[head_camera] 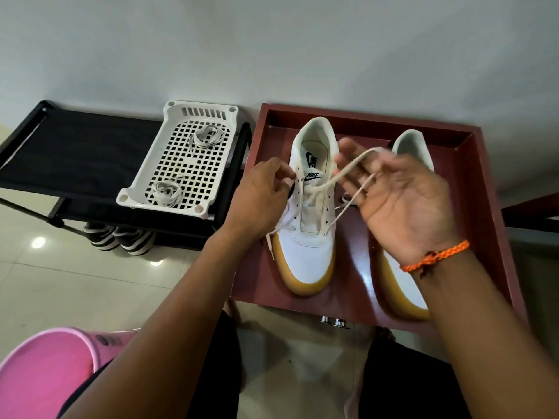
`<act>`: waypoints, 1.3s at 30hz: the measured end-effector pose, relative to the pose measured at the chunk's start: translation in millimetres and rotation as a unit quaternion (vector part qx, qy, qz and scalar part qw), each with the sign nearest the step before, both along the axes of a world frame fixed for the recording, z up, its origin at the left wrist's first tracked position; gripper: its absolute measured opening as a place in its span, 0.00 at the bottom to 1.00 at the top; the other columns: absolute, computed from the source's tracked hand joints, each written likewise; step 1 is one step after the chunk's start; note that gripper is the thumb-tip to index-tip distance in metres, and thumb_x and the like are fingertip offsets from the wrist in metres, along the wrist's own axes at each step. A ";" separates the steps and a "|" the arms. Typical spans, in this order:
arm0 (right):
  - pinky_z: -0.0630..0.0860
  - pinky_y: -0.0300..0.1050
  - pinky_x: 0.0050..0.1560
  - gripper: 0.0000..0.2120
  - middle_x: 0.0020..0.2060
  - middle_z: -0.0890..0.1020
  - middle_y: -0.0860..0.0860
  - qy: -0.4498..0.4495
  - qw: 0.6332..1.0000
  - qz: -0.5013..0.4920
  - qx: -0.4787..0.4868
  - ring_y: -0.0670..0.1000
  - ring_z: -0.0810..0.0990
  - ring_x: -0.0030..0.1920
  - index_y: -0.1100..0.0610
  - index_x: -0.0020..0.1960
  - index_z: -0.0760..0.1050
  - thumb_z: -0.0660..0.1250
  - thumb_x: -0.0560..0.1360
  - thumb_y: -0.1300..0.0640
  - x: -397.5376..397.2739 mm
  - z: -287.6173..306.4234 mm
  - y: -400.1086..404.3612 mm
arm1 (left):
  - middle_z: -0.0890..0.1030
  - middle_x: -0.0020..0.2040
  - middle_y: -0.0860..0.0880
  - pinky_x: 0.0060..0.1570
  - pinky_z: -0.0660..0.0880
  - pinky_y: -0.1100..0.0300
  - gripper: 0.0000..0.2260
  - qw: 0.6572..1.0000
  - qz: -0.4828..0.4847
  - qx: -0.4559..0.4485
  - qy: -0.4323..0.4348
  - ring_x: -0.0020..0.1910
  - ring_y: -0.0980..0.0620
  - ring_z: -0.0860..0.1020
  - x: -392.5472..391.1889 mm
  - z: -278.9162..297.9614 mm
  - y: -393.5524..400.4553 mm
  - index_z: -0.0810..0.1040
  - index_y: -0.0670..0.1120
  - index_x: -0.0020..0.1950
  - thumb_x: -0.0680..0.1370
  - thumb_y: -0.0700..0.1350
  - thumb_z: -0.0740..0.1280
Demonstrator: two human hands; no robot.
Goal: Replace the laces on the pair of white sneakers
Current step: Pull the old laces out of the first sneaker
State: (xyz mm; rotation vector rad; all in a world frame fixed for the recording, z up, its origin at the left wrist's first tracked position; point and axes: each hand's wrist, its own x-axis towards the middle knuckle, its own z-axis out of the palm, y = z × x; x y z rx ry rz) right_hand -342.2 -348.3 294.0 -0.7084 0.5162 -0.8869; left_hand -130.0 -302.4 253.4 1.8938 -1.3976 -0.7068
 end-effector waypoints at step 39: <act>0.70 0.45 0.37 0.06 0.28 0.75 0.45 0.620 0.674 0.107 -0.387 0.49 0.77 0.33 0.46 0.45 0.79 0.74 0.75 0.45 31.6 -38.3 32.7 | 0.84 0.33 0.55 0.34 0.67 0.59 0.16 0.987 -0.056 0.118 -0.095 0.28 0.58 0.76 -1.4 2.3 5.8 0.74 0.46 0.35 0.82 0.51 0.65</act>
